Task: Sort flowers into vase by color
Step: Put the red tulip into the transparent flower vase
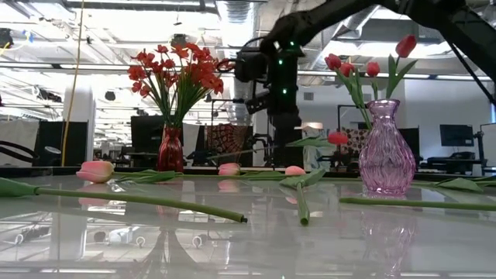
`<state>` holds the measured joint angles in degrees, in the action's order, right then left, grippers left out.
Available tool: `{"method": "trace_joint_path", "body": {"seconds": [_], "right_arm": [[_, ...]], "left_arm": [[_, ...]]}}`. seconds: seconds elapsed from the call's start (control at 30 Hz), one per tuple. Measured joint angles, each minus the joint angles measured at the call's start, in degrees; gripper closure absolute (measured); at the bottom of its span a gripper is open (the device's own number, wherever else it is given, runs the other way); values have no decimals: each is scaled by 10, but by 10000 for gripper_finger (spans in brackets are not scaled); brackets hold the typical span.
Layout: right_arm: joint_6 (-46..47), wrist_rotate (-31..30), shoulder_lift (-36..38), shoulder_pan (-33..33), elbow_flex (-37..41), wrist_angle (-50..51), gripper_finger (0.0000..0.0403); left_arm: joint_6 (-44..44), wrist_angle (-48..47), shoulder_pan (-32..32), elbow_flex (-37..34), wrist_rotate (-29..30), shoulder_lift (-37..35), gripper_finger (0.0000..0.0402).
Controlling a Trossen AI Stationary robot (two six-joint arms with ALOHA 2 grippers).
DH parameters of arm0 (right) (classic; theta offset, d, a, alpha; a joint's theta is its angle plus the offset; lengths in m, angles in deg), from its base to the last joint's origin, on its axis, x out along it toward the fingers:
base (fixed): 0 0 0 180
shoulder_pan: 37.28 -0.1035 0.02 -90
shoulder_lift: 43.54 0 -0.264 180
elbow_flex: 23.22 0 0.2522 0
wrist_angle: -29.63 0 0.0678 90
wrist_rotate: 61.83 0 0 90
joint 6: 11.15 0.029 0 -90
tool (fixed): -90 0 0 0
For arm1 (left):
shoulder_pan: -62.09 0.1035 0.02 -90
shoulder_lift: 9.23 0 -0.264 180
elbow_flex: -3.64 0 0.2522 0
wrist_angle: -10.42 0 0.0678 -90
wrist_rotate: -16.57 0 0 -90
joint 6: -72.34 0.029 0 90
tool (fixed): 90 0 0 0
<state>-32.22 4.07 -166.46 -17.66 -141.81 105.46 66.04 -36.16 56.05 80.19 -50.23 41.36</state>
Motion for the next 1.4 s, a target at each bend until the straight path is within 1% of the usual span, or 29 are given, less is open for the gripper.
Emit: {"method": "trace_joint_path", "body": {"seconds": [0.1,0.2,0.43,0.6,0.73,0.97,1.07,1.23,1.3,1.4], "right_arm": [[46,12,0,-20,-9,61,383],[77,36,0,-45,-9,91,384],[96,39,8,-127,-9,96,384],[126,31,52,-178,-1,93,384],[141,26,115,-217,41,69,384],[140,-10,239,-305,190,-43,384],[137,-45,274,-346,239,-74,384],[139,-110,296,-406,266,-83,384],[138,-132,296,-428,266,-86,384],[110,-163,293,-460,266,-88,384]], "left_arm": [[-1,1,0,0,0,0,237],[-5,1,0,0,0,0,237],[-18,3,0,0,-3,1,237],[-52,2,0,0,-48,1,237],[-73,-2,0,0,-85,1,237],[-111,-1,0,1,-90,28,237],[-129,-1,0,1,-97,60,237],[-140,14,-8,1,-138,114,237],[-139,40,-21,1,-139,137,237],[-138,94,-41,0,-139,171,237]]}}
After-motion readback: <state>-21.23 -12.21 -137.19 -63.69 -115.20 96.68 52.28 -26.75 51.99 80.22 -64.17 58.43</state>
